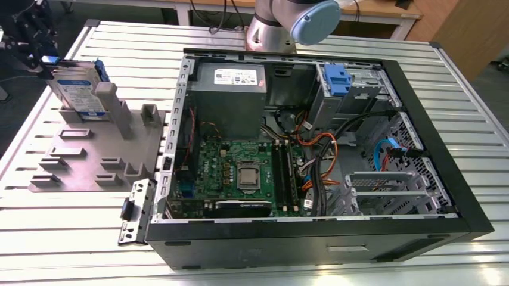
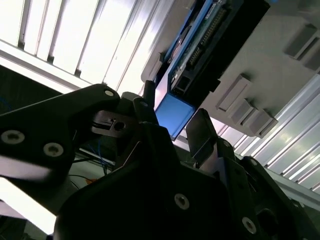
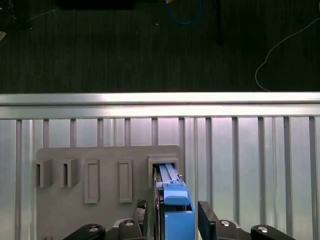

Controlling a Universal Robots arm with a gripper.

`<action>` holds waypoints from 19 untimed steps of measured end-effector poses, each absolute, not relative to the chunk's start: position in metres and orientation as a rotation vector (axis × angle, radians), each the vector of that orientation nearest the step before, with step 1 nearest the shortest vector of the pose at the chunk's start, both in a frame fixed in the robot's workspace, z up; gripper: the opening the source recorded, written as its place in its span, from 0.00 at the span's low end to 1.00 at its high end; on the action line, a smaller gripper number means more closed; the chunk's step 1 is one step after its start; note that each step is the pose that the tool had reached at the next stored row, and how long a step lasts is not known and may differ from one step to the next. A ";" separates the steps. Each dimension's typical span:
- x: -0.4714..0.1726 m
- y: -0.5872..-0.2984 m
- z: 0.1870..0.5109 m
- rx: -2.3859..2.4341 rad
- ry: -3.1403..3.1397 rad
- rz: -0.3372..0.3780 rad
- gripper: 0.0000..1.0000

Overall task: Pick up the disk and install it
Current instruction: 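Pick up the disk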

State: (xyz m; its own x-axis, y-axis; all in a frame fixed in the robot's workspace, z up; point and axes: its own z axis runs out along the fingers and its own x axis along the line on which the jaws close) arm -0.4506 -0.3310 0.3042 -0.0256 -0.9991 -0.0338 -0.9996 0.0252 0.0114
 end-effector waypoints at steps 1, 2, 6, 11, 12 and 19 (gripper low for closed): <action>-0.451 -0.331 0.304 -2.182 2.238 0.050 0.52; -0.451 -0.331 0.304 -2.182 2.238 0.050 0.52; -0.451 -0.329 0.300 -2.181 2.239 0.050 0.52; -0.451 -0.329 0.297 -2.180 2.239 0.050 0.52; -0.451 -0.329 0.297 -2.180 2.239 0.050 0.50; -0.451 -0.329 0.295 -2.180 2.240 0.050 0.44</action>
State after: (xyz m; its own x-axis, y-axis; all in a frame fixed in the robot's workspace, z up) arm -0.4508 -0.3293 0.2947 -0.0273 -0.9991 -0.0336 -0.9996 0.0269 0.0119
